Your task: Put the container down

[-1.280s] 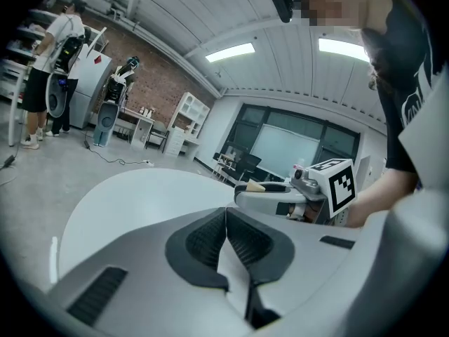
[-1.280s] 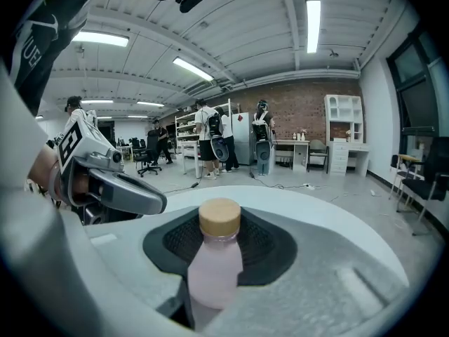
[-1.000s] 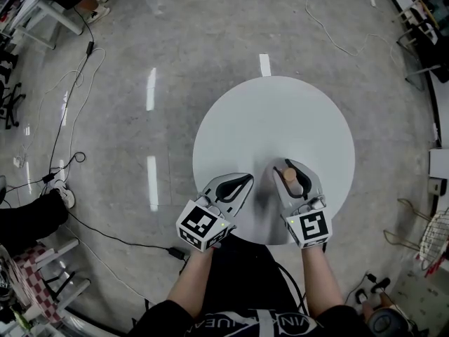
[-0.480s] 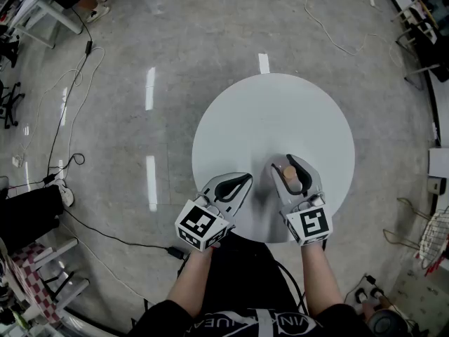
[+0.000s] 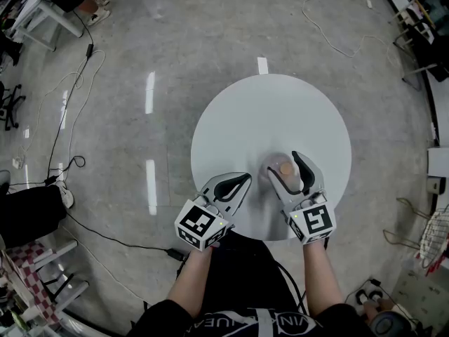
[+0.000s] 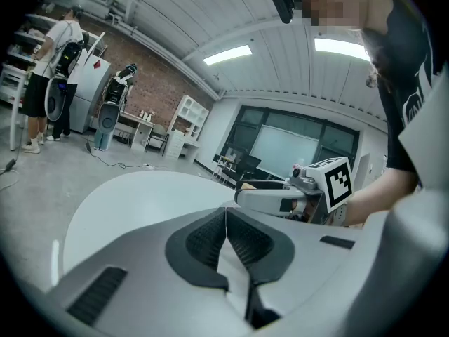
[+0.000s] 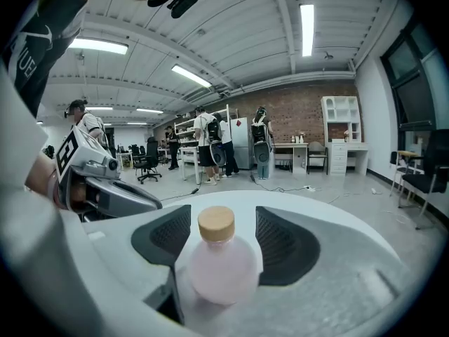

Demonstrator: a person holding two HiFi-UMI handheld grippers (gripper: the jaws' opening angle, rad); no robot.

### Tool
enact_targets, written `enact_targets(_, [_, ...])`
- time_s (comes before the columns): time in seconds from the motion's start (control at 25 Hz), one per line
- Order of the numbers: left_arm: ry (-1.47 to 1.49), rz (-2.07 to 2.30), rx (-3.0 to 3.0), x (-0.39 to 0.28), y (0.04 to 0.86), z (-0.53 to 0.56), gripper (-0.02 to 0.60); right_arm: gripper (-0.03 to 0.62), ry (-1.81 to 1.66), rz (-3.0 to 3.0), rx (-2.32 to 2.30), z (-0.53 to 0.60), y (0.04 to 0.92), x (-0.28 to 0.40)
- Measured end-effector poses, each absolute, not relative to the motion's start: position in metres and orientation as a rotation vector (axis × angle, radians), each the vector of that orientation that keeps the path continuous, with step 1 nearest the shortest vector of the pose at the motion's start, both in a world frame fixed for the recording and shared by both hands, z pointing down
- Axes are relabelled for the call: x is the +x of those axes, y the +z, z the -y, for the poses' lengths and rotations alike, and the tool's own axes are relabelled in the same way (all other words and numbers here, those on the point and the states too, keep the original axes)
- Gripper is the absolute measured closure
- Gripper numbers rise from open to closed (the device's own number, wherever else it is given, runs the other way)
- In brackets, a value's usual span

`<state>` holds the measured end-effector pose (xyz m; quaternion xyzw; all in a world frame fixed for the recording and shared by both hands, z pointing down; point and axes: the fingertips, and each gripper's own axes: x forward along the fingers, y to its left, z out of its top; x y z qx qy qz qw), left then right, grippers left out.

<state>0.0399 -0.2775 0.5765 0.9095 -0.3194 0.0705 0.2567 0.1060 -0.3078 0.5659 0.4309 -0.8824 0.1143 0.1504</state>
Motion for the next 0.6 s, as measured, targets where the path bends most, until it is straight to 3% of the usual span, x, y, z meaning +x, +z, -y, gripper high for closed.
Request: enact_targets(0.6, [0.174,0.878,2.5,0.055,0.538,0.265,0.568,0.315,0.36,2.555,1.221,0.286,0.527,0.124])
